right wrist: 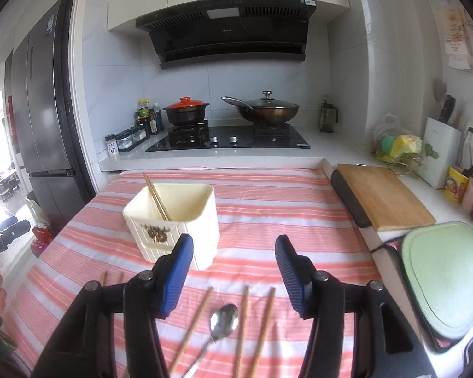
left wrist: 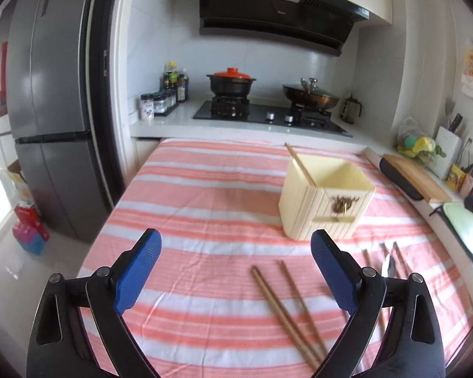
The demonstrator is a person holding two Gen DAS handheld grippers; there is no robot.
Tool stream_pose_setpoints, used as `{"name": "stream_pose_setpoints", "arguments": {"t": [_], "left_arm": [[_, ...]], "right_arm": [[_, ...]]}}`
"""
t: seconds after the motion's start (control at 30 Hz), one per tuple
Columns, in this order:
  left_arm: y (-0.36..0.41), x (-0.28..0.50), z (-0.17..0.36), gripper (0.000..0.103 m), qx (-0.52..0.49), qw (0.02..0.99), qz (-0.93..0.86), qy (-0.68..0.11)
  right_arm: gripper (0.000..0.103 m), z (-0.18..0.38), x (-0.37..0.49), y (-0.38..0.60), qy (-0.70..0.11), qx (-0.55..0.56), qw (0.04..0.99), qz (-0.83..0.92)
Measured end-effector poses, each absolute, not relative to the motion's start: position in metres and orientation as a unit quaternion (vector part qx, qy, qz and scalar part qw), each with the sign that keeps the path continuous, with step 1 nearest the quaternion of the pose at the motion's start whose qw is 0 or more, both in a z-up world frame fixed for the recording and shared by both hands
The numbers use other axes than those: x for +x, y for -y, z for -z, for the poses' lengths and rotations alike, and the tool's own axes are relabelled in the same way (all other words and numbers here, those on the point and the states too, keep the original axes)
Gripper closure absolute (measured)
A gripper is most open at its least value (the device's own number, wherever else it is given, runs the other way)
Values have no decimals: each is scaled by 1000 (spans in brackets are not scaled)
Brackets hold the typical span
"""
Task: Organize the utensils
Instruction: 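Lift the left tool's chopstick into the cream box while the right tool drops its chopstick in too, then move both open tools back over the remaining chopsticks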
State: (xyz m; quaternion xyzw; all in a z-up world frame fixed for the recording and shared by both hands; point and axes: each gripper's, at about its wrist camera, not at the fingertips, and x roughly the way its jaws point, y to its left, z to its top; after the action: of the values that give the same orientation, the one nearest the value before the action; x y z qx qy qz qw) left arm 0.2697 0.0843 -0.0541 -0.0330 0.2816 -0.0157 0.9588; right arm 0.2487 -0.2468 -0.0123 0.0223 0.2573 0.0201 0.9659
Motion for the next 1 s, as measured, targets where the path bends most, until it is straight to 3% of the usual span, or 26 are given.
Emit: {"name": "stream_pose_setpoints", "arguments": {"t": [0.1,0.43,0.63,0.8,1.0], "left_arm": [[-73,246,87,7,-9,952,11,-306],[-49,219,167,7,32,922,23,-386],[-68,222,173,1,4,918,-3,-396],[-71,227,174,1,19,920,-30,-391],[-75,238,178,1,-13,915,-19,-403]], "right_arm": [[42,40,205,247,-252,6,968,17],[42,134,149,271,-336,-42,936,90],[41,162,152,299,-371,-30,920,122],[28,178,156,308,-389,-4,913,125],[28,193,161,314,-403,16,906,126]]}}
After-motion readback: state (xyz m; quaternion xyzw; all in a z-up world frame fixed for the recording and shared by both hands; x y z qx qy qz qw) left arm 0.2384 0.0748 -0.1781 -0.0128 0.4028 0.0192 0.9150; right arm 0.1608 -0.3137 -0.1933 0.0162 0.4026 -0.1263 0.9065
